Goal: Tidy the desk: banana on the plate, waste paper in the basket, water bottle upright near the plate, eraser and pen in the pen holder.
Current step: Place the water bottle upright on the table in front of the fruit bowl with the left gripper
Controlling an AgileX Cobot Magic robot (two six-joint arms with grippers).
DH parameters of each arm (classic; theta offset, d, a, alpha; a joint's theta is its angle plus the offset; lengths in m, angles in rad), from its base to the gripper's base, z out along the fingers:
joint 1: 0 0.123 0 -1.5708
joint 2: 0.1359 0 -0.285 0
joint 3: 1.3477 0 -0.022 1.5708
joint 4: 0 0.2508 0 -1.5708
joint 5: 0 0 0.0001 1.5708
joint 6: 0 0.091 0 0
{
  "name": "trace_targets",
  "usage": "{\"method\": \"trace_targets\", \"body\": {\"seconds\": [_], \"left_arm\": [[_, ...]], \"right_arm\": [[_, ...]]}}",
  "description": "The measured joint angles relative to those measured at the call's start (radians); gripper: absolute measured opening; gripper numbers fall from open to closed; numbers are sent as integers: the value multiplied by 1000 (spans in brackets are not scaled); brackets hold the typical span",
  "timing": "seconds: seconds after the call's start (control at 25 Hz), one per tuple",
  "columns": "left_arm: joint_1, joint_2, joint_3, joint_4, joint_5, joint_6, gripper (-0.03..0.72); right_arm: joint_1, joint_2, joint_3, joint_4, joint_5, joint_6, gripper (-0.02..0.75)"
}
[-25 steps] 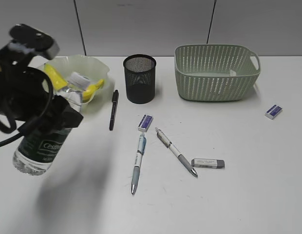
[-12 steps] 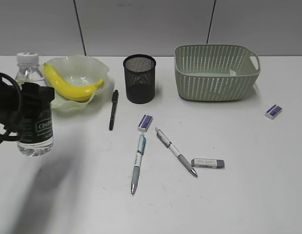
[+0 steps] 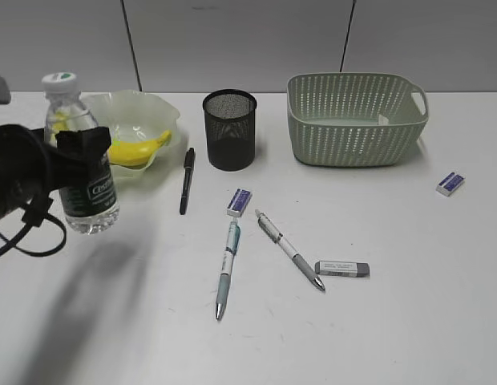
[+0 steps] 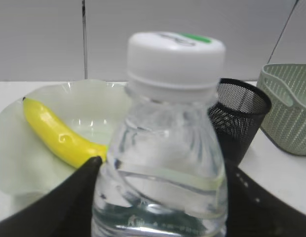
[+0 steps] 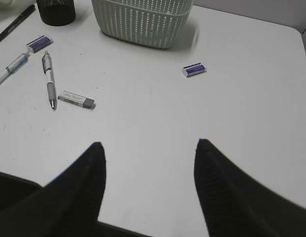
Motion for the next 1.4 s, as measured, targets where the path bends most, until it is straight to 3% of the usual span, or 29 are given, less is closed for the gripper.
{"method": "trace_targets", "body": {"seconds": [0.2, 0.4, 0.68, 1.04, 1.2, 1.4], "left_arm": [[16, 143, 87, 50, -240, -143, 501], [15, 304, 88, 193, -398, -165, 501], [15, 317, 86, 191, -423, -49, 501], [15, 320, 86, 184, -427, -38, 501], [15, 319, 86, 185, -427, -38, 547], [15, 263, 86, 190, -440, -38, 552]], "right_arm": [[0, 0, 0, 0, 0, 0, 456], [0, 0, 0, 0, 0, 0, 456], [0, 0, 0, 0, 0, 0, 456], [0, 0, 0, 0, 0, 0, 456], [0, 0, 0, 0, 0, 0, 456], [0, 0, 0, 0, 0, 0, 456]]}}
